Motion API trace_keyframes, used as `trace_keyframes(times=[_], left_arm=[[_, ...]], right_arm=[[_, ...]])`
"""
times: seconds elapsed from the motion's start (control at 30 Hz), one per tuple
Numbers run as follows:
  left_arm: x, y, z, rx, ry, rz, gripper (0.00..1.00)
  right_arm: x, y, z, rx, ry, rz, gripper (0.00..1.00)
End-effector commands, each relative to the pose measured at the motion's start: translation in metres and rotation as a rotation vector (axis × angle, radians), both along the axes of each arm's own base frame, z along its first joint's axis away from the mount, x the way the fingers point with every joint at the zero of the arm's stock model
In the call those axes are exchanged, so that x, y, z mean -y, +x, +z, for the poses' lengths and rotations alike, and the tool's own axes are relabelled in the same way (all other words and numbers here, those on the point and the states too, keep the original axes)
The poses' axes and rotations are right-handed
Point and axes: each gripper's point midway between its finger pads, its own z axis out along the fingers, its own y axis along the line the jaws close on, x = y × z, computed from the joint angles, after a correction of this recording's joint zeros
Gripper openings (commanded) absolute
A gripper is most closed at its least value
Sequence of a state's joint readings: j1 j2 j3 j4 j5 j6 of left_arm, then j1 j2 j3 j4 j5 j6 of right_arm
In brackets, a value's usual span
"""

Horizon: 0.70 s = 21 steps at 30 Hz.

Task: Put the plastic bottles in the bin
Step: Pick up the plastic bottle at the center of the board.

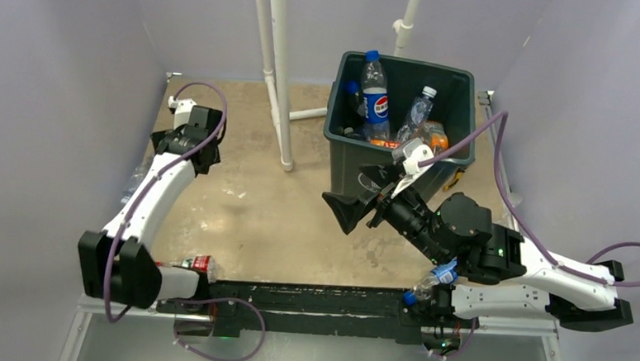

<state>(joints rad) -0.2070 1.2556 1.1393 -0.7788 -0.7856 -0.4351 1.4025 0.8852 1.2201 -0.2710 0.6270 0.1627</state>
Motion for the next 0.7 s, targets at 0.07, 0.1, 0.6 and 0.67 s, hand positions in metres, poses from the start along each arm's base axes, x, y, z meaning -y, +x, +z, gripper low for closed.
trace_keyframes(times=[0.07,0.1,0.6,0.67], left_arm=[[-0.008,0.029,-0.046,-0.14,-0.056,0.021,0.99],[-0.012,0.033,-0.053,-0.183,-0.034,0.03,0.99],[-0.091,0.025,-0.088,-0.425,0.063,0.218,0.99],[-0.099,0.018,-0.096,-0.421,0.016,0.251,0.99]], right_arm=[[-0.01,-0.014,0.006,0.042,0.049,0.103,0.99],[-0.011,-0.016,0.005,0.04,0.062,0.117,0.99],[-0.017,-0.034,-0.027,0.02,0.094,0.224,0.99],[-0.016,-0.035,-0.025,0.022,0.098,0.233,0.99]])
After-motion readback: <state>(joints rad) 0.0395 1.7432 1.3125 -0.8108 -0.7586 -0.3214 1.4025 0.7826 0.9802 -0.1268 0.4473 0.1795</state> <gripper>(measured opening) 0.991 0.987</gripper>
